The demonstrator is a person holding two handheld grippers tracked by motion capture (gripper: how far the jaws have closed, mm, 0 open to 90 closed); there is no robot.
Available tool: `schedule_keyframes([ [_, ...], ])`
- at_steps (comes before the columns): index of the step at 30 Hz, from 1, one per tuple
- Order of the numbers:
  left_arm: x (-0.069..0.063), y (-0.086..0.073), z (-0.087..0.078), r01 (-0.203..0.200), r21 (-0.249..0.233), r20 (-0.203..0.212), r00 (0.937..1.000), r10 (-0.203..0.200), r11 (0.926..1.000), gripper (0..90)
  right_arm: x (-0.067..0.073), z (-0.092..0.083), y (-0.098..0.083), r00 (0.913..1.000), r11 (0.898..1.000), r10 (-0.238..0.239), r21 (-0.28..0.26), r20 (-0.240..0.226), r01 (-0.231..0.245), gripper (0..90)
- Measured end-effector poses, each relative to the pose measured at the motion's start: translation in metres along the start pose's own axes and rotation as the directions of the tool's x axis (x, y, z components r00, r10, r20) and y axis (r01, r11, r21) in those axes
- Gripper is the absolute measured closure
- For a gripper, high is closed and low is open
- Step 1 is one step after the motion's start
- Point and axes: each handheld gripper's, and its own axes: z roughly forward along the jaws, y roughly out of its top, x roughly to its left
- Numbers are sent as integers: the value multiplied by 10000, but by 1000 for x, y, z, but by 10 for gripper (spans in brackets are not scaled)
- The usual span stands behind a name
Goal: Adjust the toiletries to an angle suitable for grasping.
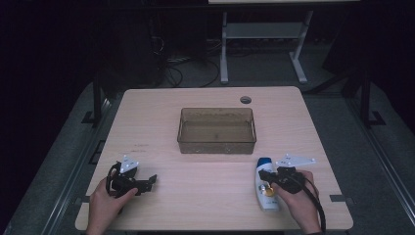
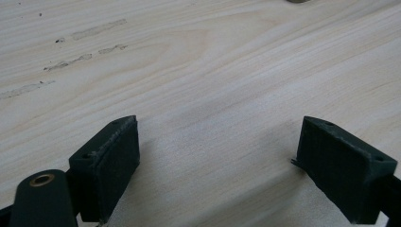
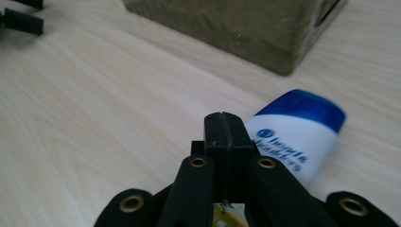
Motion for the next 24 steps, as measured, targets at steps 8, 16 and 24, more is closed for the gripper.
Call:
schedule_keyframes([
  [8,0,0,0,5,-6,0,10000,-5,10000,128,-27,-6,6,9971,9983,402,-436,648,-374,900],
  [16,0,0,0,-5,-1,1,10000,5,10000,128,-61,2,9,9889,9945,910,-624,1171,-841,900],
  [24,0,0,0,6,-2,1,10000,-6,10000,128,-78,22,5,9809,9925,1219,-195,1514,-1203,900],
])
